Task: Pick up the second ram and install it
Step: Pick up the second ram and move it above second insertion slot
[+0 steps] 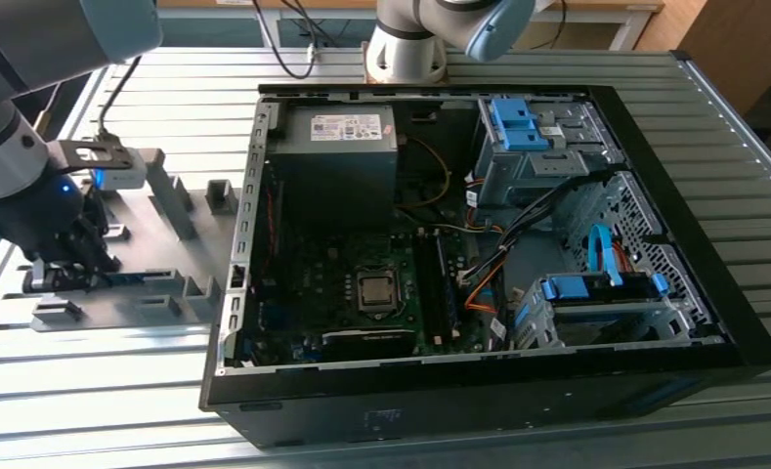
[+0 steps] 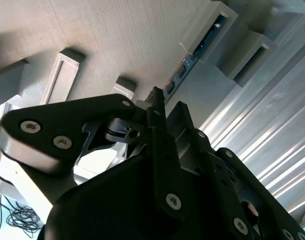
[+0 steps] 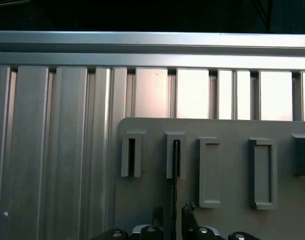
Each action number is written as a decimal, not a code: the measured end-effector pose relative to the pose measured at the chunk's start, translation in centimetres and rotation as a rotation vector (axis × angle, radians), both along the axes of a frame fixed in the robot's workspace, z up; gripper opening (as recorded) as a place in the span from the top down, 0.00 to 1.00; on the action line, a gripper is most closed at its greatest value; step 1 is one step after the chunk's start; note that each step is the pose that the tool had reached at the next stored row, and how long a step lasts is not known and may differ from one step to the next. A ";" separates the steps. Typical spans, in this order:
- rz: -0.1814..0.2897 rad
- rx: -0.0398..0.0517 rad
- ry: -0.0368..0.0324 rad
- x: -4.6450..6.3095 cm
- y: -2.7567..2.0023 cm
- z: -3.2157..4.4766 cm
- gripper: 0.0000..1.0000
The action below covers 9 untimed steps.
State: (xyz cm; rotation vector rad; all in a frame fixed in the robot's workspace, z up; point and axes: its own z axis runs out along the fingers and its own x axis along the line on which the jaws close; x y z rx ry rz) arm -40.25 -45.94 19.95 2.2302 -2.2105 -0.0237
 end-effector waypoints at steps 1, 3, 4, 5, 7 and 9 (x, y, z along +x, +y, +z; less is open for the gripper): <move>0.000 0.0000 -0.0011 0.0 0.00 -0.07 0.71; 0.000 0.0001 -0.0024 -0.1 0.01 -0.24 0.71; 0.000 0.0001 -0.0024 -0.1 0.00 -0.32 0.71; 0.000 0.0001 -0.0025 -0.1 0.00 -0.41 0.71; 0.000 0.0001 -0.0025 -0.1 0.00 -0.55 0.71; 0.000 0.0000 -0.0024 -0.1 0.01 -0.64 0.71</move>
